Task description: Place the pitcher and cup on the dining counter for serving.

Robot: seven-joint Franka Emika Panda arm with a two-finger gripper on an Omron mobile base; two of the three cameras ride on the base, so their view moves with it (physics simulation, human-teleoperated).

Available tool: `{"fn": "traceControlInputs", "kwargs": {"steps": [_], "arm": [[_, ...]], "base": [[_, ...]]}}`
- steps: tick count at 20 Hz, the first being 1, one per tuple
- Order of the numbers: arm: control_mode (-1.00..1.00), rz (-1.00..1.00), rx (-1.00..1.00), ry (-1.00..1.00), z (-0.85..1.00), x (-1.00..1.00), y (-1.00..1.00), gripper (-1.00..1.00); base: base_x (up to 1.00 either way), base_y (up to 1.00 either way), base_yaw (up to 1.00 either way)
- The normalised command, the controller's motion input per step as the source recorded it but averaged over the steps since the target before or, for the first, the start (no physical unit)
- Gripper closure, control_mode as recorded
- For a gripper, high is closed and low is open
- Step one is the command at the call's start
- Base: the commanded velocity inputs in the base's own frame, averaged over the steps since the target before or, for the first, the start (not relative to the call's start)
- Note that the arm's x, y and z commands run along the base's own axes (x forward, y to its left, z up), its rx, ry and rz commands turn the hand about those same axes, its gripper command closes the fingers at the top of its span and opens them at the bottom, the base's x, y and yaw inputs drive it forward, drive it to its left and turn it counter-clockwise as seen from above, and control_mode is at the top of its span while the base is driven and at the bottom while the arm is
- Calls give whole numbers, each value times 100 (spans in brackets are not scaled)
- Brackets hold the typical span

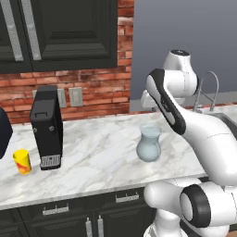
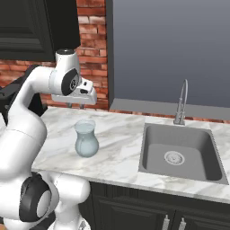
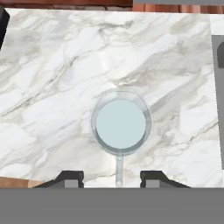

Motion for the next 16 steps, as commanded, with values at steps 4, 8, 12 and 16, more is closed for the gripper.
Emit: {"fn": "traceControlInputs", "kwargs": {"steps": [4,8,12,16], "arm": [[-100,0,0,-3,0,-11,0,-100],[-100,0,-2,0,-2,-39,1,-100],[-100,0,-3,0,-3,-30,0,-100],[-100,0,0,2,-45,-44,0,-100]], "base": [[0,0,0],[0,0,0],[0,0,0],[0,0,0]]}}
